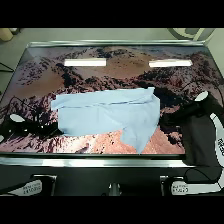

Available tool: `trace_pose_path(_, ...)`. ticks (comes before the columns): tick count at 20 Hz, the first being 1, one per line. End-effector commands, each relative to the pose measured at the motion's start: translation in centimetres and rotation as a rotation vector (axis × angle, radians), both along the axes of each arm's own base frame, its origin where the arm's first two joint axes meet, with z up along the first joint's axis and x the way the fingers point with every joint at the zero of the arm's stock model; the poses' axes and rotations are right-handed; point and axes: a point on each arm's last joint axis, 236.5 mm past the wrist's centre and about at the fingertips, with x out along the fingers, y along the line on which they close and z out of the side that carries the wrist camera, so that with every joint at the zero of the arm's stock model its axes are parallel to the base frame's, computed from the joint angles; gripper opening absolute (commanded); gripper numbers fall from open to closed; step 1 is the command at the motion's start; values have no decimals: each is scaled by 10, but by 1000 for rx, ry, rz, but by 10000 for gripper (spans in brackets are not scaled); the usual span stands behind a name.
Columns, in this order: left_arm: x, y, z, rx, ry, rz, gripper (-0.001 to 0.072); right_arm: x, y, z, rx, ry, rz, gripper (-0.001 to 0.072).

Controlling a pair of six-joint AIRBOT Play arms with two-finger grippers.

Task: Fold the shirts.

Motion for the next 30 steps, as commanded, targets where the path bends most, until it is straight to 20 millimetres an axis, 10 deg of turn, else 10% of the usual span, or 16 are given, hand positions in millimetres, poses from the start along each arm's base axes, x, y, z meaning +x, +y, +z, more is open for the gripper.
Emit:
trace_pose_path(1, 4, -3, 8, -13, -18, -11, 23, 6, 7, -20, 18, -38, -77, 429)
trace_pose_path(5, 11, -7, 20, -29, -57, 7, 24, 20, 21, -27, 25, -92, -119, 357)
trace_pose_path(7, 17, -10, 28, -45, -82, 22, 24, 30, 29, -33, -8, -127, -110, 88)
trace_pose_path(10, 32, -12, 82, -52, -185, -48, 23, 59, 35, 20, 31, -289, -25, 18)
trace_pose_path(12, 77, 3, 180, 52, -491, -46, 22, 92, 12, 111, -104, -548, 85, 18)
trace_pose_path(14, 105, 20, 348, 211, -962, 29, 22, 112, -15, 266, -320, -925, 102, 19)
trace_pose_path(17, 20, 18, 612, 383, -1686, 187, 22, 28, -34, 535, -626, -1587, -69, 19)
trace_pose_path(19, -59, 4, 692, 353, -1925, 276, 22, -61, -31, 620, -684, -1814, -213, 18)
trace_pose_path(24, -98, -14, 692, 279, -1906, 282, 22, -139, -24, 642, -827, -1915, -168, 18)
trace_pose_path(30, -63, 15, 647, 485, -1716, 248, 21, -124, -30, 615, -836, -1795, -128, 18)
